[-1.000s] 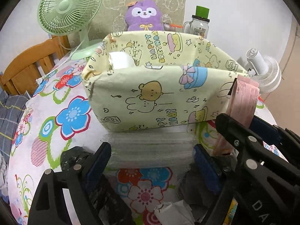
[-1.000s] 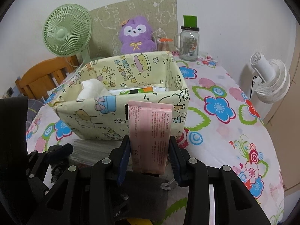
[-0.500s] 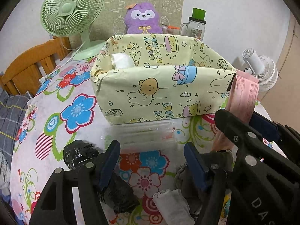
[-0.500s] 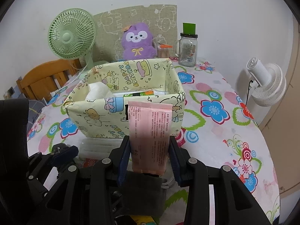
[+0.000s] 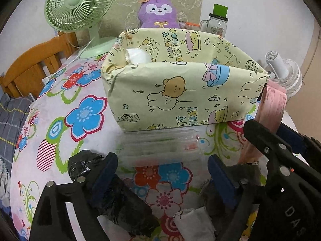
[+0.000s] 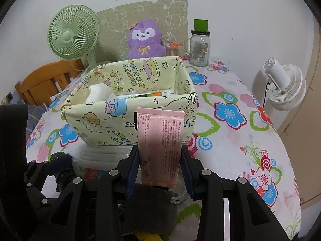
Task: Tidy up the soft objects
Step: 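Carry the clear plastic stack with the left gripper while the right gripper carries the pink packet toward the box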
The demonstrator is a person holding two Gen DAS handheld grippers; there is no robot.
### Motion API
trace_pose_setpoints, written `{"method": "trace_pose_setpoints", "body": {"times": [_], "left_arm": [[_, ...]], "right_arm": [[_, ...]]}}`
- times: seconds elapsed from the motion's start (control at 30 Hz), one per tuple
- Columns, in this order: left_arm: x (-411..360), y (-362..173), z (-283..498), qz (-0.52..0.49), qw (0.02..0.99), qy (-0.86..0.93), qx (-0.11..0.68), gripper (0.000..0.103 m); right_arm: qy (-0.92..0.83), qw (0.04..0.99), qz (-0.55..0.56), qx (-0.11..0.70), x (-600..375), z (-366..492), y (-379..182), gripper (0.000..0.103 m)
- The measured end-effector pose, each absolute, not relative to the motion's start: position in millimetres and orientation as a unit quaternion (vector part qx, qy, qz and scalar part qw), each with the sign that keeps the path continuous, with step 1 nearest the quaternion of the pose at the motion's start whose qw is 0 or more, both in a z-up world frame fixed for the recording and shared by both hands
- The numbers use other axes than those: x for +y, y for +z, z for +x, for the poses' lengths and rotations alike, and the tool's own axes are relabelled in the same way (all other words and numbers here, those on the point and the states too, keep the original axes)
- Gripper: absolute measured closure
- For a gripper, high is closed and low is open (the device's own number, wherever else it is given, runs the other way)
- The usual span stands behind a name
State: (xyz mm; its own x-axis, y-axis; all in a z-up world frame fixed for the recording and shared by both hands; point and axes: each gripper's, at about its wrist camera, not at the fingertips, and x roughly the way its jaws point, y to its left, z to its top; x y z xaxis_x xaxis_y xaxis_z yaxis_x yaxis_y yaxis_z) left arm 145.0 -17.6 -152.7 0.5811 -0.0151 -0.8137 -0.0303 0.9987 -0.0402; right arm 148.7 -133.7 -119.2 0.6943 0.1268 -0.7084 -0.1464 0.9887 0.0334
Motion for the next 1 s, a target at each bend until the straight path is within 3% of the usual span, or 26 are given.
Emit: {"method": "trace_pose_setpoints", "body": {"times": [0.57, 1.0], "left_arm": [[-16.8, -176.7, 176.0, -0.03, 0.876, 0.038, 0.48, 0.0], [-21.1, -183.2, 184.2, -0.028, 0.877, 0.043, 0.478, 0.003]], "right_arm": [[0.078, 0.91, -0.011, 0.407, -133.2, 177.5, -138.4, 0.06], [0.078, 0.906, -0.008, 0.417, -134.4, 184.6, -144.5, 0.06]]}}
